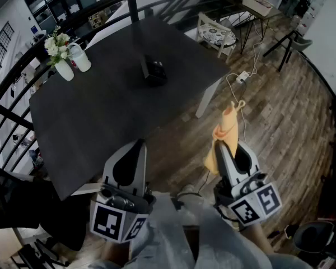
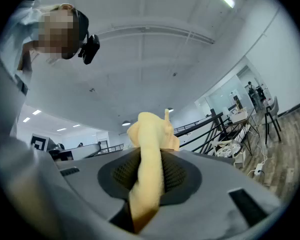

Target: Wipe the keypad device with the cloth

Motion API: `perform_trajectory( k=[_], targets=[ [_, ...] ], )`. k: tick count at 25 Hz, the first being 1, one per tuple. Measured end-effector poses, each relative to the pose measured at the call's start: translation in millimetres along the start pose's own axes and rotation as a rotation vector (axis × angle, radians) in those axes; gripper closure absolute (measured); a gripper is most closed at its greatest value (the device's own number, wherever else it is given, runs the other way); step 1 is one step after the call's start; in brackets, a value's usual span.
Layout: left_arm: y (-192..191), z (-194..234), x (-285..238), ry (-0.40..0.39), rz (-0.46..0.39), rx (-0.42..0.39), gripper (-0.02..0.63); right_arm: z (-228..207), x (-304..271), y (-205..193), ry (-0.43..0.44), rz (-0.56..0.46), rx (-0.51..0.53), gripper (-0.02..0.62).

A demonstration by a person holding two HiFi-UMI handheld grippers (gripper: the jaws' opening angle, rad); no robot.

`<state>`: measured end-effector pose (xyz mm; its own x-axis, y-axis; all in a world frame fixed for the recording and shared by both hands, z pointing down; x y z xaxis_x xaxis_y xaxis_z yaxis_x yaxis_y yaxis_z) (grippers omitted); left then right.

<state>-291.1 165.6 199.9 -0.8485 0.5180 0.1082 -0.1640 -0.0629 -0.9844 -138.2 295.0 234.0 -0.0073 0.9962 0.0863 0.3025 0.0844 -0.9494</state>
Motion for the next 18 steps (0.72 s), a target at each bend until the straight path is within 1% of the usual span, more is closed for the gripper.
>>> perform_trajectory(
  k=[4,11,18],
  targets=[
    [-1,-9,-6,0.002,-0.007,-0.002,0.603,-9,2,2,0.015,-0.002,-0.015,0.497],
    [-5,-26,-17,-0.004,-0.004,-0.002,0.603,-25,8,6,0.015,-0.012,-0.017,0.497],
    [-7,-45,-34,-0.025,0.002,-0.007,0.603,-36,17,17,0.007,-0.008,0.065,0.495]
  ],
)
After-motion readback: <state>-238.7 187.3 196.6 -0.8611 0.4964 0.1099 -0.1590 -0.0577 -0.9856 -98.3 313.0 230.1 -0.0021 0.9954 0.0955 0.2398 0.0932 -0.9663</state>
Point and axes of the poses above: the fingertips, and each gripper's own axes: x backward along the fingers, z to its left, y out of its top, the point moved 3 cm from there along x, backward along the fingers, and after that the axes turned 13 degrees about y, right-handed, at the moved point
